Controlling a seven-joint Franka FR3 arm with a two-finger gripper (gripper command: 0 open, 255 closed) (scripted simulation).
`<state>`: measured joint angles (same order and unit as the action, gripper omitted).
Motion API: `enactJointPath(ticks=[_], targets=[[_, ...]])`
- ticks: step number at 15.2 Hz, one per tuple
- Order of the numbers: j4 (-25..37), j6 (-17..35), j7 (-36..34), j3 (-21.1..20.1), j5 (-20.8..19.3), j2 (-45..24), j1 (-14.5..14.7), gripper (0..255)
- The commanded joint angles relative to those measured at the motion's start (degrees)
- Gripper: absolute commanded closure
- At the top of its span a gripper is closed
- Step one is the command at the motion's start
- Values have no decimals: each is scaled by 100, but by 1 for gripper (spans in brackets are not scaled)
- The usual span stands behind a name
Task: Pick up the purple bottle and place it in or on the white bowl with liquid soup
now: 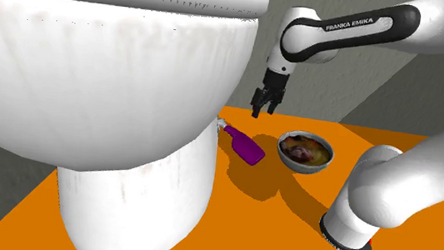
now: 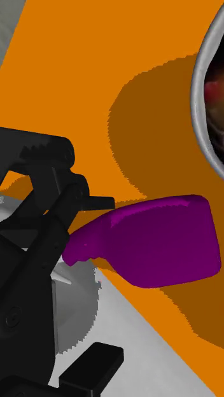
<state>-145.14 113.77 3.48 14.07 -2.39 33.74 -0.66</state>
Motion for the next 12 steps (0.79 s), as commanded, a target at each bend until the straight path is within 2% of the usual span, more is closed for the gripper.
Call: enactJointPath(ticks=[1, 5, 9, 12], targets=[[-115, 571, 123, 162, 164, -336, 70, 0], [-170, 1558, 547, 536, 654, -1107, 281, 0], [-38, 2414, 1240, 947, 1519, -2014, 641, 0], [-37, 2670, 1458, 1004, 1814, -2291, 743, 0]])
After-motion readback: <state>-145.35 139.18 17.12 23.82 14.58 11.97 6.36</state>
